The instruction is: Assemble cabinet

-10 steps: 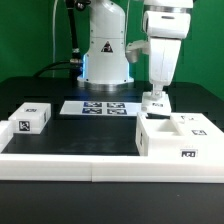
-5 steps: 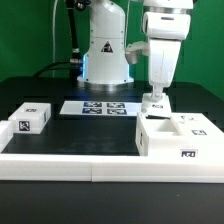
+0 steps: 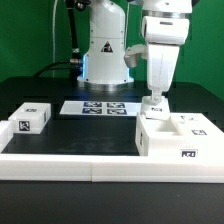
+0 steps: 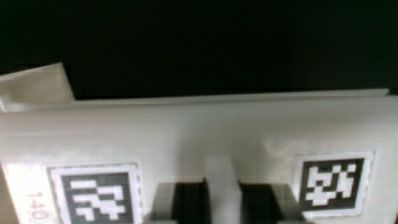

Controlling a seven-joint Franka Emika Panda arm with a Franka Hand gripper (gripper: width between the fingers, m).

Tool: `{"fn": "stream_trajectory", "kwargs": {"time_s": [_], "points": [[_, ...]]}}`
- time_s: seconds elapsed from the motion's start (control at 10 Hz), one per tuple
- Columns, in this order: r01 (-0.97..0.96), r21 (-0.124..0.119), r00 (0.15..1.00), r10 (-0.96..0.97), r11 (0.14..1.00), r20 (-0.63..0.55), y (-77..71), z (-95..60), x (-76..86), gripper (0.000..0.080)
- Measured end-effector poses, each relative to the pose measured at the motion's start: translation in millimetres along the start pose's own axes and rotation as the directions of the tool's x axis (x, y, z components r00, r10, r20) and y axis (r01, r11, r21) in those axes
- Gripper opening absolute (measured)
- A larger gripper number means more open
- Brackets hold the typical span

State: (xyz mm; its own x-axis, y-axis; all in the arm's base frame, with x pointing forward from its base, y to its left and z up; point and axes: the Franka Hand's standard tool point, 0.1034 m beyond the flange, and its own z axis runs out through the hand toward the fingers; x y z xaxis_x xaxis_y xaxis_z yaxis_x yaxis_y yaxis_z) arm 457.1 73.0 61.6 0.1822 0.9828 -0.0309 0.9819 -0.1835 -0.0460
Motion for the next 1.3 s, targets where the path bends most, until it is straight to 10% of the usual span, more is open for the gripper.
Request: {"fn": "stream_trajectory", "kwargs": {"time_s": [1.3], "points": [[0.119,0.006,0.993,-0.119,0.993,0.003,14.7,-0.4,-4.3,0.0068]]}}
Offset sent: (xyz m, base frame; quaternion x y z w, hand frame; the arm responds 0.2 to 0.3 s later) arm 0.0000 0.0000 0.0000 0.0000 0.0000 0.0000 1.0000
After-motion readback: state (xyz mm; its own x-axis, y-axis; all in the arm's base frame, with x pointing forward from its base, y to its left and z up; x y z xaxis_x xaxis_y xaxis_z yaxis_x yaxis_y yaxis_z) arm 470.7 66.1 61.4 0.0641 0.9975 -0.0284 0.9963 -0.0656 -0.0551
